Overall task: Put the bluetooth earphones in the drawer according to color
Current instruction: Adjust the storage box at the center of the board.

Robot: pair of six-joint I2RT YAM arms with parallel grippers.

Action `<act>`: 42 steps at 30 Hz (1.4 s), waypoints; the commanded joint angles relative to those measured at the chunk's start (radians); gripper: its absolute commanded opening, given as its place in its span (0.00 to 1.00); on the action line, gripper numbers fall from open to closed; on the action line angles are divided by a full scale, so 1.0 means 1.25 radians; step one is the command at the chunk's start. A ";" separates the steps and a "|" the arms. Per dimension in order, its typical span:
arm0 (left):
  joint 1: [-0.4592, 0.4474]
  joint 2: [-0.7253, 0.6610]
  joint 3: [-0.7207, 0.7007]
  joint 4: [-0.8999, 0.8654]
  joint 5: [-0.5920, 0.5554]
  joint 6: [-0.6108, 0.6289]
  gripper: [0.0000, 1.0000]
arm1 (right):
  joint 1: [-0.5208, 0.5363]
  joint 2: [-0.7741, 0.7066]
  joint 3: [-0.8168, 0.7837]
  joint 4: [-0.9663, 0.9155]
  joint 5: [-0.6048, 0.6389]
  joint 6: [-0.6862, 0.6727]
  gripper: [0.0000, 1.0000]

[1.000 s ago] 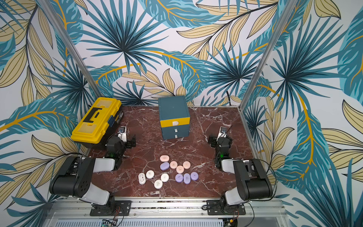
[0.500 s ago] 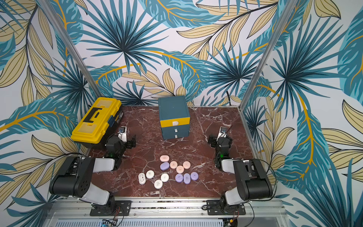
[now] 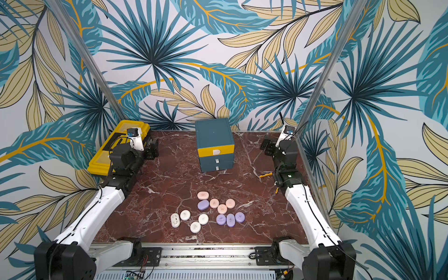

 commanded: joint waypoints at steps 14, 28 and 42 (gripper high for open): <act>-0.159 0.241 0.220 -0.203 0.330 -0.320 0.72 | 0.109 0.249 0.250 -0.423 -0.299 0.175 0.95; -0.182 0.351 0.295 -0.141 0.289 -0.411 0.47 | 0.096 0.418 0.417 -0.392 -0.287 0.226 0.79; -0.200 0.521 0.468 -0.084 0.358 -0.489 0.64 | 0.097 0.612 0.636 -0.408 -0.414 0.234 0.88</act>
